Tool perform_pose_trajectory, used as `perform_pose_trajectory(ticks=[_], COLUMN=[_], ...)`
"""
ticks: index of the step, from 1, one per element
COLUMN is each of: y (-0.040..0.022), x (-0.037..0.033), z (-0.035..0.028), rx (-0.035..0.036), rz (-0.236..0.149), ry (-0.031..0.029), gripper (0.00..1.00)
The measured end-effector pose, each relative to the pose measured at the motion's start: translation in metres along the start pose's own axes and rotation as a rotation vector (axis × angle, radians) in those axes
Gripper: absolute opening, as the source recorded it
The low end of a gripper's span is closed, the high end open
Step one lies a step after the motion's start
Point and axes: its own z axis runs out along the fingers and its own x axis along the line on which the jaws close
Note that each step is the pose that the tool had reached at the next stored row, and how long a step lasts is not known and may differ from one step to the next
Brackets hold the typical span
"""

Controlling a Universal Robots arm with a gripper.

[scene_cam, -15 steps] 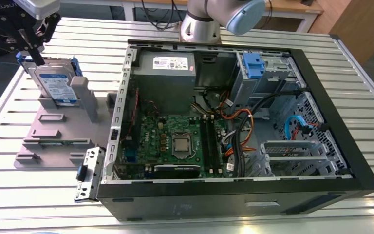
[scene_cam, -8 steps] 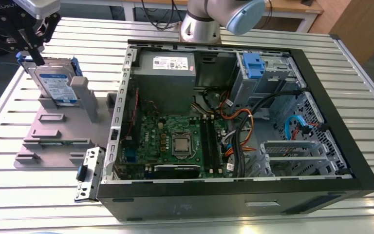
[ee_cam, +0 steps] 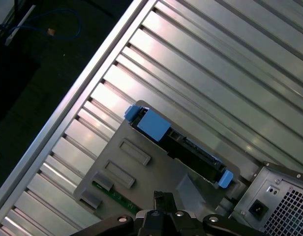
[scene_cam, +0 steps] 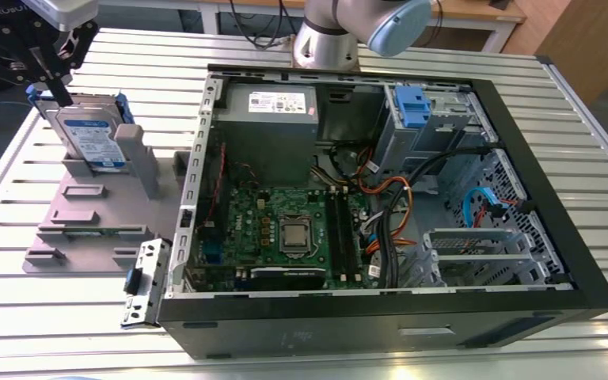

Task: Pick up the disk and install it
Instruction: 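Pick up the disk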

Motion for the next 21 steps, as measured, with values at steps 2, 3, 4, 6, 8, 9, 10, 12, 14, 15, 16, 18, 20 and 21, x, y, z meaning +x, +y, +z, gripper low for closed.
perform_pose_trajectory(ticks=[2,3,4,6,8,9,10,12,14,15,16,18,20,21], y=[0.0000,0.0000,0.0000,0.0000,0.0000,0.0000,0.0000,0.0000,0.0000,0.0000,0.0000,0.0000,0.0000,0.0000], x=[0.0000,0.0000,0.0000,0.0000,0.0000,0.0000,0.0000,0.0000,0.0000,0.0000,0.0000,0.0000,0.0000,0.0000], z=[0.0000,0.0000,0.0000,0.0000,0.0000,0.0000,0.0000,0.0000,0.0000,0.0000,0.0000,0.0000,0.0000,0.0000], rx=[0.0000,0.0000,0.0001,0.0000,0.0001,0.0001,0.0001,0.0001,0.0001,0.0002,0.0002,0.0002,0.0002,0.0002], rz=[-0.001,-0.002,-0.002,-0.003,-0.004,-0.005,-0.005,-0.007,-0.008,-0.008,-0.009,-0.010,-0.011,-0.011], ry=[0.0000,0.0001,0.0000,0.0001,0.0001,0.0001,0.0001,0.0002,0.0002,0.0001,0.0002,0.0002,0.0002,0.0002], gripper=[0.11,0.11,0.11,0.11,0.11,0.11,0.11,0.11,0.11,0.11,0.11,0.11,0.11,0.11])
